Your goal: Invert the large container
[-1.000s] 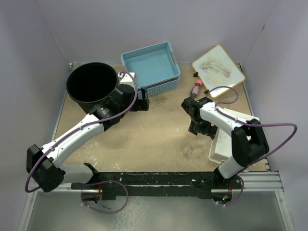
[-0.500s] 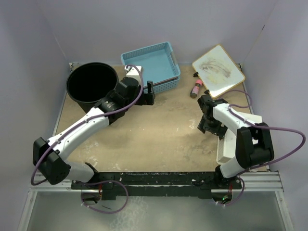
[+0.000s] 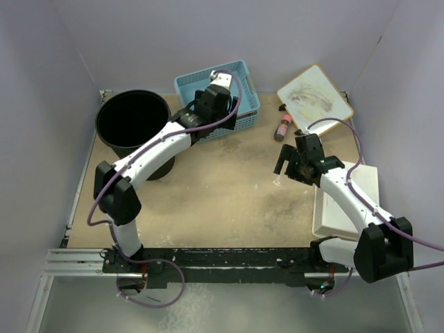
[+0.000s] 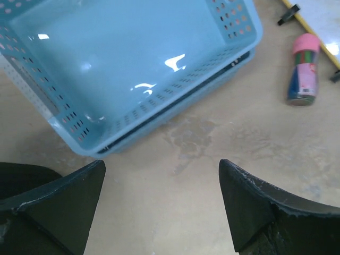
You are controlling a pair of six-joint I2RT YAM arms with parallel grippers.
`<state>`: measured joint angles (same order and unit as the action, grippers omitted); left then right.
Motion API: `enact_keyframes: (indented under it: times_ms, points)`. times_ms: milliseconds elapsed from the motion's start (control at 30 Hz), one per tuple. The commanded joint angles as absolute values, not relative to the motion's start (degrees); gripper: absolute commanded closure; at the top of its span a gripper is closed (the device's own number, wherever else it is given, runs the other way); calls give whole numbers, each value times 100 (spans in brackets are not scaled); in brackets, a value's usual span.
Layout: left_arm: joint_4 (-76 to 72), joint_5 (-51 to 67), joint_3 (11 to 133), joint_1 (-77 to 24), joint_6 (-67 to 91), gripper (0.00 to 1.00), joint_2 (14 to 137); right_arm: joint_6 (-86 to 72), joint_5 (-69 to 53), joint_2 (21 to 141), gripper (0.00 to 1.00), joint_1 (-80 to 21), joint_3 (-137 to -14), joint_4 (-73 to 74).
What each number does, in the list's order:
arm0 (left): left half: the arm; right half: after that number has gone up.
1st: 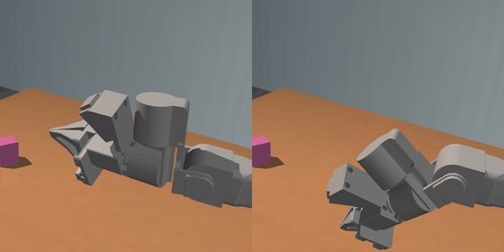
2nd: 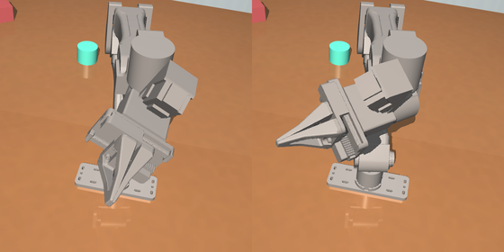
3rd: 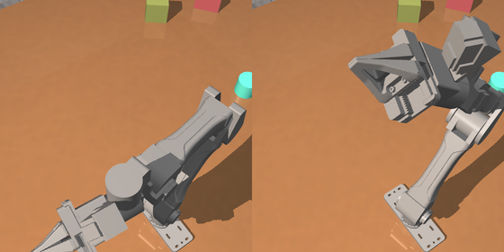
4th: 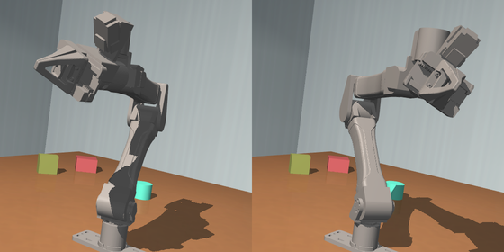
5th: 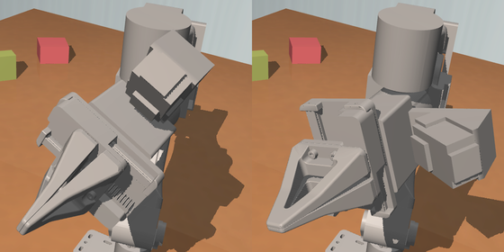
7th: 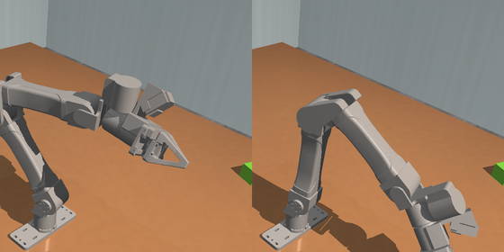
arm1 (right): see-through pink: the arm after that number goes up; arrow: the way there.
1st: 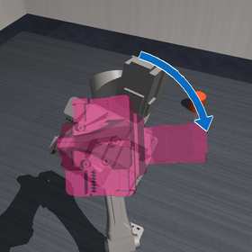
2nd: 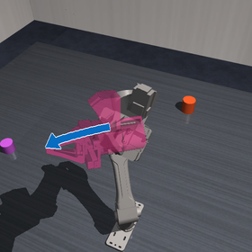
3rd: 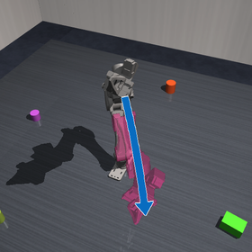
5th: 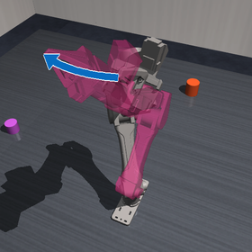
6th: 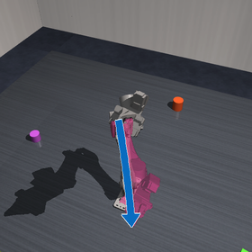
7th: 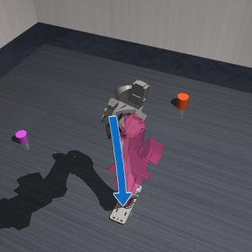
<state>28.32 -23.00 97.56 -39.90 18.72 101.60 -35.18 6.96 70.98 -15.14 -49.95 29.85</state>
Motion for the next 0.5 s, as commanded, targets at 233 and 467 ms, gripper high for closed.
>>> enact_keyframes:
  times_ms: [233,467]
  points:
    - [3779,-2478,11705,-3914,-122,10,12021,-3184,-220,6943,9,-1547,-5253,2335]
    - [3734,-2739,12195,-3793,-253,21,12729,-3297,45,6234,9,-1547,-4643,2158]
